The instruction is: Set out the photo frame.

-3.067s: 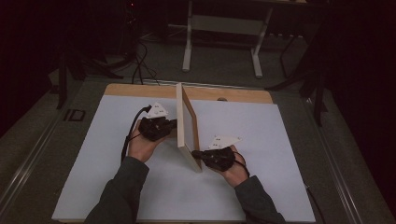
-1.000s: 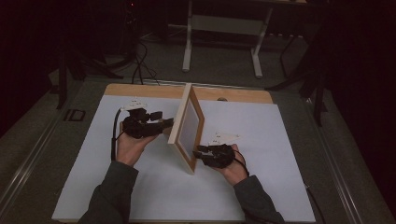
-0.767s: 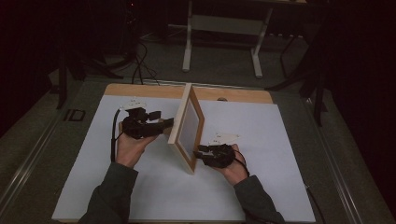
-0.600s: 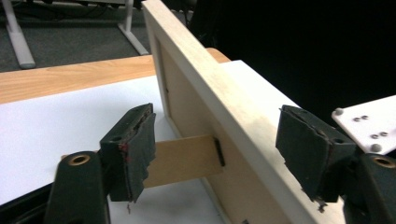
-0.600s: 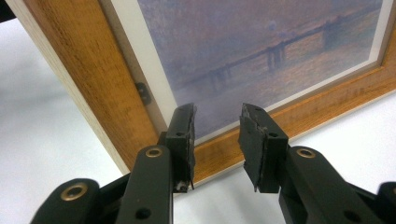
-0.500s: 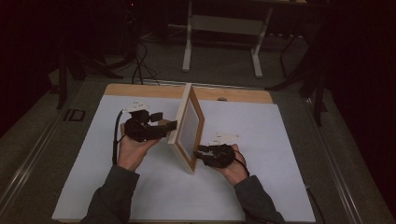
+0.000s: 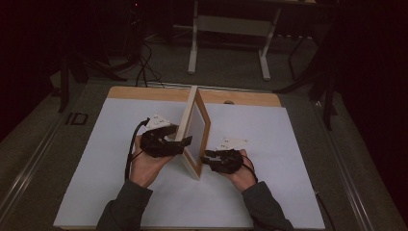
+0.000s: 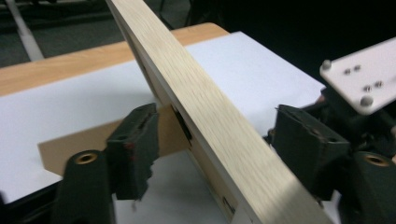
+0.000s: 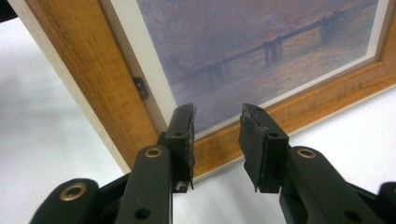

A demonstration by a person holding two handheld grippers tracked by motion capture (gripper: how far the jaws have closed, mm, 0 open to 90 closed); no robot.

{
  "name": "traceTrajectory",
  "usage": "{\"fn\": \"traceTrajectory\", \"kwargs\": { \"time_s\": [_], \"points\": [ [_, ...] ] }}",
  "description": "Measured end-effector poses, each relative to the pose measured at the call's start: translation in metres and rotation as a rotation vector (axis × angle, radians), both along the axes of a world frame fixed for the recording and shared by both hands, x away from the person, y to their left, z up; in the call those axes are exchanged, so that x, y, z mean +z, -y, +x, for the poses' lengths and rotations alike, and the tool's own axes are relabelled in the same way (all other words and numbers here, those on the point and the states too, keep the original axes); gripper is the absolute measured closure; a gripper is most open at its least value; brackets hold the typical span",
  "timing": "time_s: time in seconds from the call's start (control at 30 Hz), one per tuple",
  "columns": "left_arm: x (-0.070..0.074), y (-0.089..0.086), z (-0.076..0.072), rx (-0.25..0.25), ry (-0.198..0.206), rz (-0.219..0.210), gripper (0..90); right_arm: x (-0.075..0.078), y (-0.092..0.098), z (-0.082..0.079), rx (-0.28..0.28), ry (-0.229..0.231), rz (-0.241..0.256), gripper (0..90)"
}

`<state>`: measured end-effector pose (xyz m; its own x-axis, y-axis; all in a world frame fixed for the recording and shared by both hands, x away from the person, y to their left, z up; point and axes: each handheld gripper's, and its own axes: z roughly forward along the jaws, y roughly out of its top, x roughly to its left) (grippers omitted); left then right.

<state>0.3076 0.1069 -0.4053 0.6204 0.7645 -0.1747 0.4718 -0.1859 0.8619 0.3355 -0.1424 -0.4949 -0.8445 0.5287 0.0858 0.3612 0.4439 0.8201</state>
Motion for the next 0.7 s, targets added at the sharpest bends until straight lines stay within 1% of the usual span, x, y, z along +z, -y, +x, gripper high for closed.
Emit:
{"fn": "traceTrajectory", "kwargs": {
  "time_s": [0.07,0.1,0.13,0.23,0.27,0.33,0.37,0.4,0.47,0.5,0.6,0.7],
  "points": [
    [-0.002,0.001,-0.002,-0.011,0.004,0.002,36.3,0.0,0.0,0.0,-0.001,0.001,0.002,64.9],
    [-0.002,0.002,-0.003,-0.016,0.007,0.008,39.8,0.0,0.001,0.0,-0.004,-0.001,0.002,64.9],
    [-0.003,0.003,-0.005,-0.011,0.012,0.019,43.3,-0.001,0.001,0.0,-0.005,-0.003,0.003,64.9],
    [-0.002,0.007,-0.008,0.009,0.021,0.064,46.8,0.0,0.002,0.001,-0.007,0.001,0.004,64.7],
    [-0.001,0.007,-0.009,0.016,0.021,0.074,48.0,0.0,0.002,0.001,-0.008,0.002,0.004,64.6],
    [-0.001,0.007,-0.009,0.016,0.021,0.074,49.5,0.001,0.002,0.001,-0.009,0.001,0.003,64.6],
    [-0.001,0.006,-0.008,0.034,0.016,0.087,49.5,0.001,0.002,0.001,-0.009,0.001,0.003,64.6],
    [-0.002,0.003,-0.005,0.042,0.005,0.079,59.2,0.003,0.003,0.001,-0.013,0.006,0.009,64.4],
    [-0.003,0.001,-0.004,0.038,0.0,0.074,60.9,0.004,0.004,0.0,-0.012,0.01,0.008,64.1],
    [-0.003,0.001,-0.003,0.039,0.001,0.077,61.0,0.005,0.005,0.0,-0.012,0.015,0.009,64.1],
    [-0.003,-0.001,-0.002,0.039,0.006,0.09,62.4,0.006,0.007,0.001,-0.021,0.012,0.013,64.1],
    [-0.003,-0.004,0.001,0.041,0.001,0.089,64.5,0.006,0.01,0.001,-0.025,0.015,0.016,63.9]
  ]
}}
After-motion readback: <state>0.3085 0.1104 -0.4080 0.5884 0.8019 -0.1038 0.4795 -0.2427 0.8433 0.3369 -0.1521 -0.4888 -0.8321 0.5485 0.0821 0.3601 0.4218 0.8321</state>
